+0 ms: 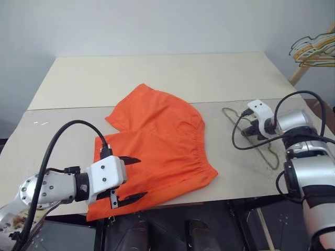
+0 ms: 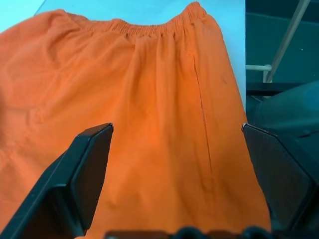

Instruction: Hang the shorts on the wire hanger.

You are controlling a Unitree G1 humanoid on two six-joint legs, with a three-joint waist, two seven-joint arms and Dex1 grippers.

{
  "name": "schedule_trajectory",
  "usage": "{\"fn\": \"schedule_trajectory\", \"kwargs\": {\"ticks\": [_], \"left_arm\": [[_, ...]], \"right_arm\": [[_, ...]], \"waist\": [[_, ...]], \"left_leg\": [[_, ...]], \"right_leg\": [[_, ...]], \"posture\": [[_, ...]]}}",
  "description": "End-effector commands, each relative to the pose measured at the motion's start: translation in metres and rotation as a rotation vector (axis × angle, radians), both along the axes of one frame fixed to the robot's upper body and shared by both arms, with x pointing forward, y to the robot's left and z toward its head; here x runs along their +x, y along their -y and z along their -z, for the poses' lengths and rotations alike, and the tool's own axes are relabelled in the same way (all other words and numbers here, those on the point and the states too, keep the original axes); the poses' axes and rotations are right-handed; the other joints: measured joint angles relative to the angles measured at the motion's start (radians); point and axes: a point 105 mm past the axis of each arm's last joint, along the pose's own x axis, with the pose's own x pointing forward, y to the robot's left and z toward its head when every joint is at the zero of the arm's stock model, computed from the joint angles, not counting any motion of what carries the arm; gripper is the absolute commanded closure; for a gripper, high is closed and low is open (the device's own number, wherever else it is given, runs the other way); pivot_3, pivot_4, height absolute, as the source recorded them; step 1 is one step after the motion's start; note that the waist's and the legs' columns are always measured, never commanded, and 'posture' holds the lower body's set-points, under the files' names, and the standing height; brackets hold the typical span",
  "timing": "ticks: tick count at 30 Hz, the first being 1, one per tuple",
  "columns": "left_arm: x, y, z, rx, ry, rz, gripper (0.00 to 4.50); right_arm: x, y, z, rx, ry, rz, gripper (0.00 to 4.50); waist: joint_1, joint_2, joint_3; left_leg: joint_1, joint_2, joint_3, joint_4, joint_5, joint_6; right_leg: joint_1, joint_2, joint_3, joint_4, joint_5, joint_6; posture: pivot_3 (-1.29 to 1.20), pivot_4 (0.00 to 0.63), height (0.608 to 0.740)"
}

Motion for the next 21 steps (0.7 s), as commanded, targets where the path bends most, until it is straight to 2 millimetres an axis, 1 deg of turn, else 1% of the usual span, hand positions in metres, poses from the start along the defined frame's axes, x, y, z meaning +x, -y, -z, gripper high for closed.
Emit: {"fn": "schedule_trajectory", "kwargs": {"ticks": [1, 2, 4, 5, 6, 8, 10, 12, 14, 16, 18, 20, 21], "left_arm": [[0.009, 0.005, -0.009, -0.029, 0.085, -0.002, 0.00], [0.013, 0.006, -0.011, -0.055, 0.101, -0.014, 0.00], [0.028, 0.010, -0.021, -0.159, 0.138, -0.067, 0.00], [0.037, 0.013, -0.029, -0.239, 0.149, -0.102, 0.00], [0.044, 0.015, -0.035, -0.304, 0.151, -0.125, 0.00], [0.058, 0.022, -0.050, -0.463, 0.146, -0.144, 0.00], [0.070, 0.028, -0.061, -0.582, 0.130, -0.160, 0.00], [0.087, 0.035, -0.071, -0.683, 0.117, -0.206, 0.00], [0.102, 0.041, -0.082, -0.792, 0.083, -0.246, 0.00], [0.113, 0.048, -0.093, -0.876, 0.063, -0.267, 0.00], [0.127, 0.053, -0.104, -0.975, 0.038, -0.323, 0.00], [0.135, 0.059, -0.110, -1.019, 0.024, -0.357, 0.00], [0.135, 0.064, -0.111, -1.010, 0.029, -0.351, 0.00]], "right_arm": [[0.003, 0.000, 0.004, 0.001, 0.025, 0.022, 4.46], [0.006, 0.000, -0.001, -0.006, 0.057, 0.029, 4.46], [0.015, 0.000, -0.018, -0.057, 0.142, 0.014, 4.46], [0.019, -0.004, -0.031, -0.064, 0.188, 0.002, 4.46], [0.021, -0.007, -0.042, -0.061, 0.229, -0.005, 4.46], [0.024, -0.021, -0.071, -0.071, 0.362, -0.043, 4.46], [0.017, -0.039, -0.096, -0.052, 0.489, -0.072, 4.46], [0.004, -0.060, -0.115, -0.038, 0.625, -0.097, 4.46], [-0.012, -0.078, -0.123, -0.064, 0.724, -0.113, 4.46], [-0.022, -0.089, -0.124, -0.075, 0.786, -0.117, 4.46], [-0.032, -0.104, -0.124, -0.079, 0.855, -0.132, 4.46], [-0.042, -0.119, -0.125, -0.063, 0.925, -0.142, 4.46], [-0.046, -0.124, -0.125, -0.055, 0.950, -0.141, 4.46]], "waist": [[0.000, 0.000, -0.006], [0.000, 0.000, -0.008], [0.001, 0.002, -0.020], [0.001, 0.003, -0.022], [0.001, 0.006, -0.029], [0.000, 0.008, -0.040], [0.000, 0.009, -0.056], [-0.001, 0.008, -0.070], [-0.001, 0.007, -0.083], [-0.008, 0.005, -0.090], [-0.013, 0.006, -0.093], [-0.022, 0.006, -0.095], [-0.029, 0.006, -0.097]], "left_leg": [[0.000, 0.000, 0.000, 0.000, 0.000, 0.000], [0.000, 0.000, 0.000, 0.000, 0.001, -0.001], [-0.001, -0.001, 0.000, 0.000, 0.002, -0.003], [-0.002, -0.001, 0.001, 0.001, 0.003, -0.004], [-0.003, -0.001, 0.001, 0.001, 0.003, -0.004], [-0.009, -0.001, 0.001, 0.003, 0.005, -0.005], [-0.011, -0.001, 0.000, 0.004, 0.006, -0.005], [-0.012, -0.001, -0.001, 0.004, 0.006, -0.005], [-0.012, -0.001, -0.001, 0.004, 0.005, -0.005], [-0.011, -0.001, -0.001, 0.006, 0.005, -0.004], [-0.011, -0.001, 0.000, 0.010, 0.005, -0.003], [-0.010, -0.001, 0.000, 0.014, 0.004, -0.002], [-0.010, -0.001, 0.000, 0.015, 0.004, -0.002]], "right_leg": [[0.000, 0.000, 0.000, 0.000, 0.000, 0.000], [0.000, 0.000, 0.000, 0.000, 0.001, 0.000], [-0.001, -0.001, 0.000, 0.000, 0.002, 0.000], [-0.001, -0.001, 0.000, 0.000, 0.003, 0.000], [-0.002, -0.001, 0.000, 0.001, 0.003, 0.000], [-0.006, -0.001, -0.001, 0.001, 0.006, 0.001], [-0.008, 0.000, -0.001, 0.002, 0.007, 0.001], [-0.009, 0.000, -0.001, 0.002, 0.007, 0.001], [-0.008, 0.001, -0.002, 0.002, 0.007, 0.001], [-0.007, 0.001, -0.002, 0.002, 0.007, 0.001], [-0.003, 0.001, -0.002, 0.002, 0.008, 0.002], [-0.001, 0.001, -0.003, 0.001, 0.009, 0.003], [0.000, 0.001, -0.003, 0.001, 0.009, 0.003]], "posture": [[0.16, 0.086, 0.740], [0.15, 0.071, 0.740], [0.14, 0.044, 0.740], [0.12, 0.022, 0.740], [0.11, 0.011, 0.740], [0.08, 0.000, 0.740], [0.05, 0.000, 0.740], [0.01, 0.000, 0.740], [-0.02, 0.000, 0.740], [-0.05, 0.000, 0.740], [-0.07, 0.000, 0.740], [-0.08, 0.000, 0.740], [-0.09, 0.000, 0.740]]}}
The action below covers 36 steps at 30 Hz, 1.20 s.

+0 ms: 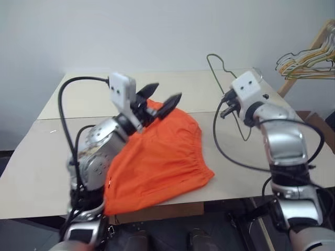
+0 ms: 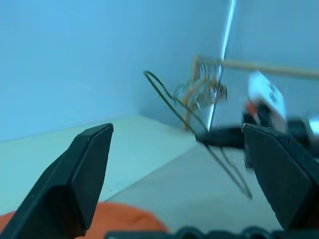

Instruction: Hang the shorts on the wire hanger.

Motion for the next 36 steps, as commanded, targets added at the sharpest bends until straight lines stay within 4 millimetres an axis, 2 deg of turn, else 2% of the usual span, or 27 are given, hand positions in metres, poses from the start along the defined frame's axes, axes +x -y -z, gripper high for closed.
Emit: {"fn": "schedule_trajectory", "kwargs": {"ticks": [1, 7, 13, 21, 25, 28, 36], "left_arm": [[0.005, 0.009, -0.010, -0.012, 0.018, -0.022, 0.00], [-0.006, 0.026, -0.013, -0.041, 0.024, 0.075, 0.00], [-0.005, 0.025, -0.015, -0.053, 0.026, 0.084, 0.00], [-0.001, 0.017, -0.020, -0.111, 0.003, 0.090, 0.00], [0.000, 0.018, -0.021, -0.117, 0.000, 0.098, 0.00], [-0.001, 0.019, -0.023, -0.119, 0.014, 0.103, 0.61], [0.004, 0.020, -0.021, -0.094, 0.032, 0.073, 3.22]], "right_arm": [[-0.017, -0.017, -0.025, 0.013, 0.183, 0.000, 4.46], [-0.036, -0.055, -0.015, -0.016, 0.302, -0.067, 4.46], [-0.054, -0.083, -0.012, 0.027, 0.406, -0.167, 4.46], [-0.059, -0.089, -0.022, 0.080, 0.489, -0.194, 4.46], [-0.062, -0.094, -0.020, 0.079, 0.493, -0.220, 4.46], [-0.064, -0.098, -0.017, 0.081, 0.485, -0.239, 4.50], [-0.064, -0.103, -0.017, 0.087, 0.480, -0.264, 4.50]], "waist": [[-0.014, 0.000, -0.003], [-0.053, 0.001, -0.004], [-0.068, 0.001, -0.005], [-0.068, 0.000, -0.010], [-0.068, 0.000, -0.014], [-0.068, 0.000, -0.017], [-0.068, 0.000, -0.022]], "left_leg": [[0.000, 0.000, 0.000, 0.000, 0.000, 0.000], [-0.001, 0.000, 0.000, -0.001, 0.000, 0.000], [0.000, 0.000, -0.003, -0.002, 0.000, 0.000], [0.000, 0.000, -0.005, -0.001, -0.001, 0.001], [0.000, 0.000, -0.005, -0.001, -0.001, 0.001], [0.001, 0.000, -0.005, -0.001, -0.001, 0.001], [0.001, 0.000, -0.005, -0.001, -0.001, 0.001]], "right_leg": [[0.000, 0.000, 0.000, 0.000, 0.000, 0.000], [-0.002, 0.001, 0.001, -0.001, 0.000, 0.000], [-0.002, 0.001, 0.002, -0.001, 0.000, 0.000], [-0.001, 0.001, 0.002, -0.001, 0.000, 0.000], [-0.001, 0.001, 0.002, -0.001, 0.000, 0.000], [-0.001, 0.001, 0.002, -0.001, 0.000, 0.000], [0.000, 0.001, 0.002, -0.001, 0.000, 0.000]], "posture": [[-0.09, 0.000, 0.740], [-0.11, 0.000, 0.740], [-0.10, 0.000, 0.740], [-0.10, 0.000, 0.740], [-0.10, 0.000, 0.740], [-0.09, 0.000, 0.740], [-0.10, 0.000, 0.740]]}}
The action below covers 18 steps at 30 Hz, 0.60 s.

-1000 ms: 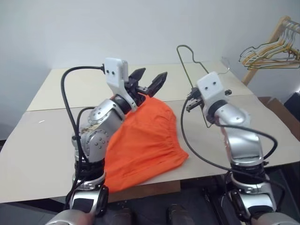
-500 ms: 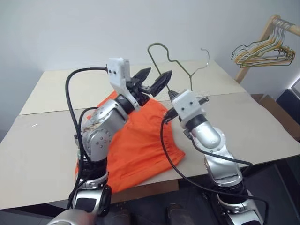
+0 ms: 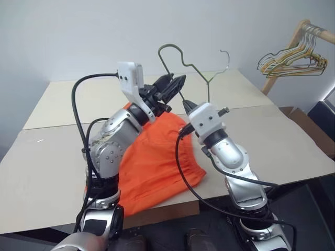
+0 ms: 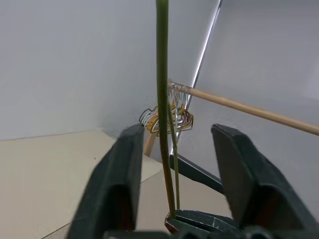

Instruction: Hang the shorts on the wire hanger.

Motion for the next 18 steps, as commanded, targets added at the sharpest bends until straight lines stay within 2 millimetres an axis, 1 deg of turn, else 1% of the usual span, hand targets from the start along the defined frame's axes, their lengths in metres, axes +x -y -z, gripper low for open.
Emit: {"fn": "schedule_trajectory", "kwargs": {"ticks": [1, 4, 8, 10, 11, 14, 16, 18], "left_arm": [[-0.002, 0.002, -0.013, 0.007, 0.064, -0.010, 3.60], [-0.004, 0.004, -0.012, 0.032, 0.082, -0.015, 4.47], [0.000, 0.004, -0.011, 0.044, 0.082, -0.041, 4.47], [0.001, 0.004, -0.008, 0.089, 0.102, -0.058, 4.47], [0.001, 0.003, -0.007, 0.107, 0.116, -0.064, 4.47], [0.002, -0.003, -0.010, 0.102, 0.150, -0.077, 4.50], [0.005, -0.011, -0.012, 0.105, 0.173, -0.082, 4.50], [0.006, -0.021, -0.015, 0.108, 0.198, -0.066, 4.50]], "right_arm": [[-0.006, -0.002, -0.016, 0.014, 0.071, -0.018, 4.50], [-0.005, -0.001, -0.016, 0.009, 0.074, -0.009, 4.50], [-0.007, -0.003, -0.016, -0.016, 0.088, -0.010, 4.50], [-0.008, -0.006, -0.016, -0.035, 0.091, -0.018, 4.50], [-0.010, -0.008, -0.015, -0.074, 0.106, -0.024, 4.50], [-0.014, -0.010, -0.017, -0.073, 0.097, -0.056, 3.68], [-0.018, -0.010, -0.023, -0.022, 0.066, -0.118, 2.98], [-0.023, -0.007, -0.029, 0.070, -0.003, -0.218, 2.24]], "waist": [[0.000, 0.000, 0.000], [-0.001, 0.000, -0.001], [-0.002, 0.000, -0.001], [-0.002, 0.000, -0.002], [-0.004, 0.000, -0.002], [-0.012, 0.000, -0.002], [-0.020, 0.000, -0.003], [-0.023, 0.000, -0.003]], "left_leg": [[0.000, 0.000, 0.000, 0.000, 0.000, 0.000], [0.000, 0.000, 0.000, 0.000, 0.000, 0.000], [0.000, 0.000, 0.000, 0.000, 0.000, 0.000], [0.000, 0.000, 0.000, 0.000, 0.000, 0.000], [0.000, 0.000, 0.000, 0.000, 0.000, 0.000], [0.000, 0.000, 0.000, 0.000, 0.000, 0.000], [0.000, 0.000, 0.000, 0.000, 0.000, 0.000], [0.000, 0.001, 0.000, 0.000, 0.000, 0.000]], "right_leg": [[0.000, 0.000, 0.000, 0.000, 0.000, 0.000], [0.000, 0.000, 0.000, 0.000, 0.000, 0.000], [0.000, 0.000, 0.000, 0.000, 0.000, 0.000], [0.000, 0.000, 0.000, 0.000, 0.000, 0.000], [0.000, 0.000, 0.000, 0.000, 0.000, 0.000], [0.000, 0.000, 0.000, 0.000, 0.000, 0.000], [0.000, 0.000, 0.000, 0.000, 0.000, 0.000], [0.000, 0.001, 0.000, 0.000, 0.000, 0.000]], "posture": [[-0.10, 0.000, 0.740], [-0.10, 0.000, 0.740], [-0.11, 0.000, 0.740], [-0.11, 0.000, 0.740], [-0.11, 0.000, 0.740], [-0.12, 0.000, 0.740], [-0.12, 0.000, 0.740], [-0.11, 0.000, 0.740]]}}
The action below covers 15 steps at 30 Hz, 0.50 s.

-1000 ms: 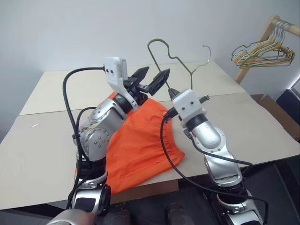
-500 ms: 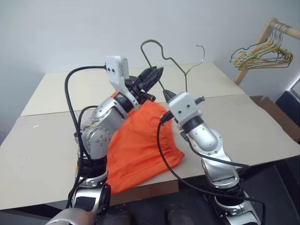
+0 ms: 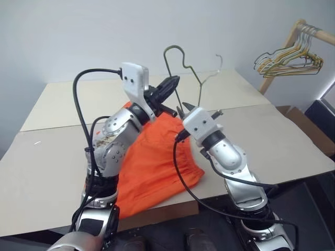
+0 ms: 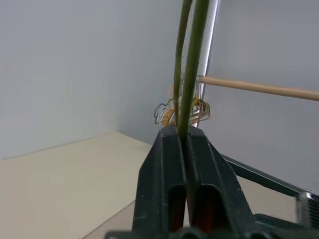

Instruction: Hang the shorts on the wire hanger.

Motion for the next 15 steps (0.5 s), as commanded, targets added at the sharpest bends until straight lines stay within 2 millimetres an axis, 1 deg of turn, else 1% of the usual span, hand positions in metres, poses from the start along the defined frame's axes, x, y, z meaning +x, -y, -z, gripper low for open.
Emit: {"fn": "schedule_trajectory", "kwargs": {"ticks": [1, 3, 4, 6, 7, 9, 12, 15], "left_arm": [[-0.004, -0.021, -0.022, -0.015, 0.110, 0.030, 4.50], [-0.009, -0.033, -0.029, -0.041, 0.121, 0.111, 4.50], [-0.014, -0.039, -0.032, -0.039, 0.139, 0.161, 4.50], [-0.024, -0.048, -0.033, -0.006, 0.175, 0.239, 4.50], [-0.029, -0.052, -0.033, 0.012, 0.184, 0.279, 4.50], [-0.036, -0.063, -0.034, 0.026, 0.194, 0.342, 4.50], [-0.045, -0.075, -0.039, 0.007, 0.207, 0.425, 4.50], [-0.055, -0.087, -0.048, -0.065, 0.232, 0.515, 4.50]], "right_arm": [[-0.013, 0.010, -0.031, 0.139, -0.028, -0.138, 1.89], [-0.016, 0.022, -0.032, 0.191, -0.129, -0.234, 1.17], [-0.015, 0.029, -0.031, 0.203, -0.192, -0.257, 0.78], [-0.015, 0.040, -0.026, 0.236, -0.343, -0.343, 0.05], [-0.017, 0.046, -0.024, 0.220, -0.389, -0.384, 0.05], [-0.024, 0.058, -0.019, 0.237, -0.541, -0.522, 0.05], [-0.026, 0.072, -0.013, 0.227, -0.672, -0.611, 0.05], [-0.028, 0.080, -0.002, 0.145, -0.820, -0.696, 0.05]], "waist": [[-0.002, 0.000, 0.000], [-0.002, 0.000, 0.000], [-0.002, 0.000, 0.000], [-0.002, 0.000, 0.000], [-0.001, 0.000, 0.000], [0.000, 0.000, 0.000], [-0.001, 0.000, 0.000], [-0.001, 0.000, 0.000]], "left_leg": [[0.000, 0.000, 0.000, 0.000, 0.000, 0.000], [0.000, 0.000, 0.000, 0.000, 0.000, 0.000], [0.000, 0.001, 0.000, 0.000, 0.000, 0.001], [0.000, 0.001, 0.000, 0.001, -0.001, 0.001], [0.000, 0.001, 0.000, 0.001, -0.001, 0.002], [0.000, 0.001, 0.000, 0.001, -0.001, 0.002], [0.001, 0.001, 0.000, 0.001, -0.002, 0.003], [0.002, 0.001, 0.002, 0.000, -0.002, 0.003]], "right_leg": [[0.000, 0.000, 0.000, 0.000, 0.000, 0.000], [0.000, 0.000, 0.000, 0.000, 0.000, 0.000], [0.000, 0.000, 0.000, 0.000, 0.000, 0.000], [0.001, 0.000, 0.000, 0.000, 0.000, 0.000], [0.001, 0.000, -0.001, 0.000, 0.000, 0.000], [0.001, 0.000, -0.001, 0.000, 0.000, 0.000], [0.003, 0.000, -0.001, -0.002, 0.000, 0.000], [0.003, 0.000, 0.000, -0.002, -0.001, 0.001]], "posture": [[-0.11, 0.000, 0.740], [-0.11, 0.000, 0.740], [-0.11, 0.000, 0.740], [-0.10, 0.000, 0.740], [-0.10, 0.000, 0.740], [-0.10, 0.000, 0.740], [-0.10, 0.000, 0.740], [-0.09, 0.000, 0.740]]}}
